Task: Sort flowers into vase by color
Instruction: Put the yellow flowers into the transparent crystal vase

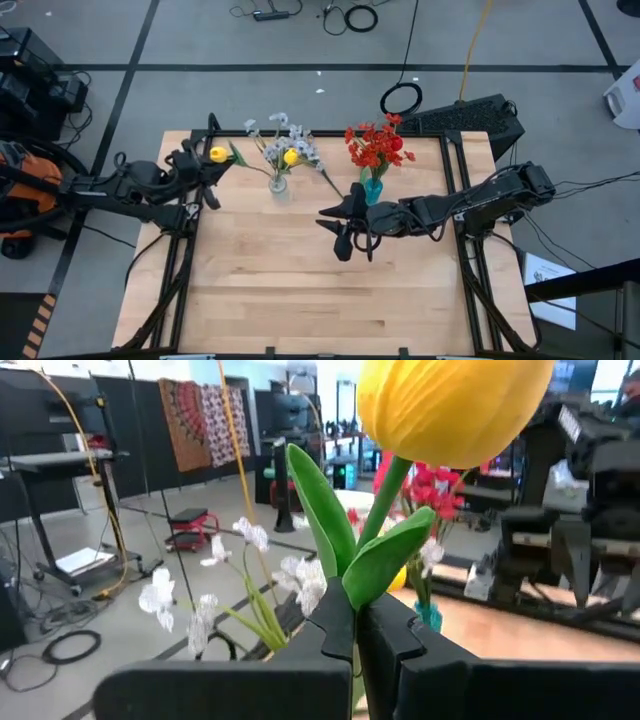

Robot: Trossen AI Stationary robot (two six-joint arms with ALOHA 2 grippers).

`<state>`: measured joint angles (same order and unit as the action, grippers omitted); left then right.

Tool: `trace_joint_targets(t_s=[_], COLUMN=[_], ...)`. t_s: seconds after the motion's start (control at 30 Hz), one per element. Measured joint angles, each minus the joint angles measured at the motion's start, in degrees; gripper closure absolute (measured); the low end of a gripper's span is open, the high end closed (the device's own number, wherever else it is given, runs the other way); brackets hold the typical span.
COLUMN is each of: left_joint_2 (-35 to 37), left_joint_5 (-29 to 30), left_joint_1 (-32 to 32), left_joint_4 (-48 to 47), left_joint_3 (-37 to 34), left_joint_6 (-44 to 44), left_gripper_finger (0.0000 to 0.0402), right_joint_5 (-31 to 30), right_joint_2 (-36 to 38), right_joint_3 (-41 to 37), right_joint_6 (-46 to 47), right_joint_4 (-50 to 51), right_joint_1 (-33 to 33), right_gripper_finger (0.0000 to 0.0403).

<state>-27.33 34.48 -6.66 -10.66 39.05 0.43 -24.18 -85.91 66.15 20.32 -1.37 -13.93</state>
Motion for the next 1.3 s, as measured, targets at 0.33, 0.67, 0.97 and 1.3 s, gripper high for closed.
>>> trace_joint_targets(t_s=[0.33, 0.67, 0.97, 1.3], left_joint_2=[-0.2, -0.2, -0.9, -8.0], left_joint_5=[0.3, 3.5, 3.5, 3.4], left_joint_1=[0.0, 0.0, 0.0, 0.0], left_joint_4=[-2.4, -2.4, -2.2, -1.2], left_joint_3=[0.0, 0.0, 0.0, 0.0], left_joint_6=[-0.1, 0.5, 1.4, 1.3], left_gripper_finger=[0.0400, 0.0400, 0.0400, 0.0400], right_joint_5=[0.0, 0.0, 0.0, 0.0], right_joint_2=[0.0, 0.0, 0.0, 0.0], right_joint_3=[0.0, 0.0, 0.0, 0.0], right_joint_6=[0.0, 0.0, 1.4, 1.3], right_joint_4=[0.0, -0.1, -0.1, -0.1], right_joint_1=[1.0, 1.0, 1.0, 1.0], right_gripper_finger=[0.0298, 0.0298, 0.0298, 0.0298])
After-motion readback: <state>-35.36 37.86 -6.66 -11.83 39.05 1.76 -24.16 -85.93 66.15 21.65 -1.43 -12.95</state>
